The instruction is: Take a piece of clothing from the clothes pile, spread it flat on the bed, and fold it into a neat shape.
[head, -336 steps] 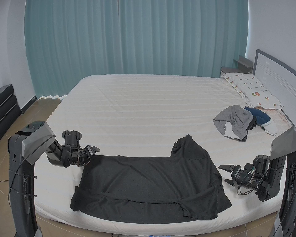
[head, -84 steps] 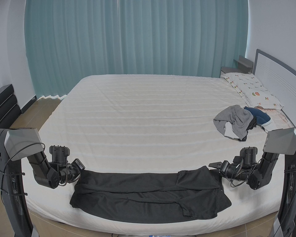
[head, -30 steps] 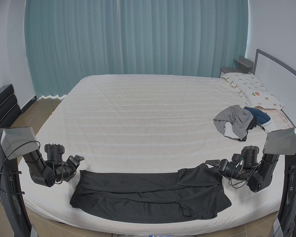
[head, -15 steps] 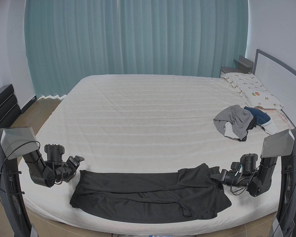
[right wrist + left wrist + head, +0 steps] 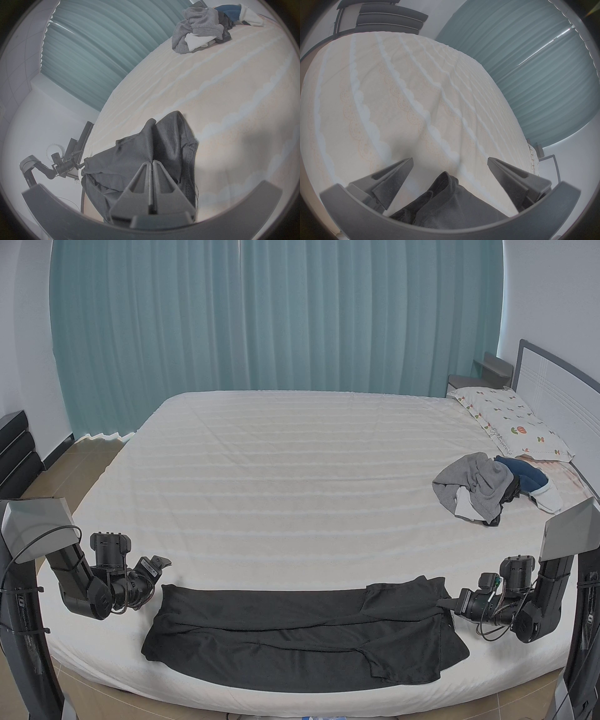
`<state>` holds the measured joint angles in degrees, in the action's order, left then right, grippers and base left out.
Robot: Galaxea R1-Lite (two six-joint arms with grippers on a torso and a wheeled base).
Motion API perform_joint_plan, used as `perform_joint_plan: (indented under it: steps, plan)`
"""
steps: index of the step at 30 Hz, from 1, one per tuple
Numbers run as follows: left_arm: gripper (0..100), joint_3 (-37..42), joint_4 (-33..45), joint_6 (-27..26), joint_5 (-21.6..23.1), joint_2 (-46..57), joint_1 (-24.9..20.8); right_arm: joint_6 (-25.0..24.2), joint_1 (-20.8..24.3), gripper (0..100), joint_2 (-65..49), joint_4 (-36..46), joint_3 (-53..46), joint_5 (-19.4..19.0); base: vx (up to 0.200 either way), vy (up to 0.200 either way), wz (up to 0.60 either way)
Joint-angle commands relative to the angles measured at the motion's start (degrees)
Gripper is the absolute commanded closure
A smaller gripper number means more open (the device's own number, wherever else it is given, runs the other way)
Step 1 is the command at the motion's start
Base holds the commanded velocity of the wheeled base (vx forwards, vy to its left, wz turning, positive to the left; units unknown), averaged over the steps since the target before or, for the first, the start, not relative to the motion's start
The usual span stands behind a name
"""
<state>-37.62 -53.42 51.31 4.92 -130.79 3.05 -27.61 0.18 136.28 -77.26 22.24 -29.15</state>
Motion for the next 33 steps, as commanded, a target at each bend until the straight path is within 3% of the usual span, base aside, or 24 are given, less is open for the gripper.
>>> perform_joint_plan:
  steps: [1,6,7,17,20,23,33]
  plan:
    - [0,0.0,0.0,0.0,0.0,0.0,0.0,1.0,-0.1,100,0.0,0.0,-1.0,0.0,0.0,0.0,0.0]
    - [0,0.0,0.0,0.0,0.0,0.0,0.0,2.3,-0.3,100,0.2,0.1,-1.1,0.1,0.0,0.0,0.0]
    - [0,0.0,0.0,0.0,0.0,0.0,0.0,2.2,-0.3,0,0.1,-0.2,-0.8,0.1,0.0,0.0,0.0]
    - [0,-0.2,0.0,0.0,0.0,0.0,0.0,-1.4,2.0,0,-5.6,-3.4,1.1,0.8,0.0,0.0,0.0]
    - [0,-0.2,0.0,0.0,0.0,-0.1,0.0,-8.3,6.4,0,-4.9,-3.9,3.8,1.6,0.0,0.0,0.0]
    - [0,-0.2,0.0,0.0,0.0,0.0,0.0,-12.3,8.5,0,-1.5,-3.8,7.3,4.2,0.0,0.0,0.0]
    - [0,0.0,-0.1,0.0,0.1,0.2,0.0,-12.6,7.7,0,4.3,-3.2,10.9,5.5,0.0,0.0,0.0]
